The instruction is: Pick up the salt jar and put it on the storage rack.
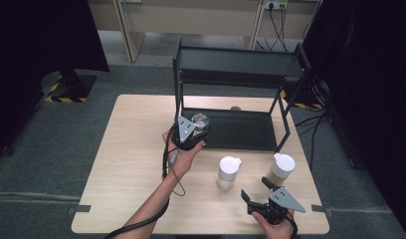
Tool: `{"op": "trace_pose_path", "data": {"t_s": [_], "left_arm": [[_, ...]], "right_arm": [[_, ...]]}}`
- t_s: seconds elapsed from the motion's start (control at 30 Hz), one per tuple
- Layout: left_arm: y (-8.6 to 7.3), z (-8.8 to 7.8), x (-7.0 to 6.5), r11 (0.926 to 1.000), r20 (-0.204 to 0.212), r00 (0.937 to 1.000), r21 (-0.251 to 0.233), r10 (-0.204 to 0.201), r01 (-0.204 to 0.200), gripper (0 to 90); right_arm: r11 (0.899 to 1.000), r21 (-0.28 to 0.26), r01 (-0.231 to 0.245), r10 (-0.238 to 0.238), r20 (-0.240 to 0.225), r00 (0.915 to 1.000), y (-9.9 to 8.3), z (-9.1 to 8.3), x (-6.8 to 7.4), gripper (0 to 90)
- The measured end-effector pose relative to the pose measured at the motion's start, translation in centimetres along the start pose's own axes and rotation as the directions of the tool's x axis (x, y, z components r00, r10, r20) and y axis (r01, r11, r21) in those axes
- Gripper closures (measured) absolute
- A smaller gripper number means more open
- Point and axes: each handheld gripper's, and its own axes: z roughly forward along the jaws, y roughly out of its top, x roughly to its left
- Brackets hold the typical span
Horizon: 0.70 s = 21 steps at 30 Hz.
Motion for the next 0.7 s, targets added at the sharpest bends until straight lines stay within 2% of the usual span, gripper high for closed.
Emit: {"op": "trace_pose_path", "data": {"t_s": [0.7], "left_arm": [[-0.5,2.2,-0.6,0.9996,-0.001,0.9999,0.025,-0.012,0.012,34.9]], "right_arm": [[1.000,-0.004,-0.002,0.001,-0.001,1.0000,0.0,0.0,0.0,8.4]]}}
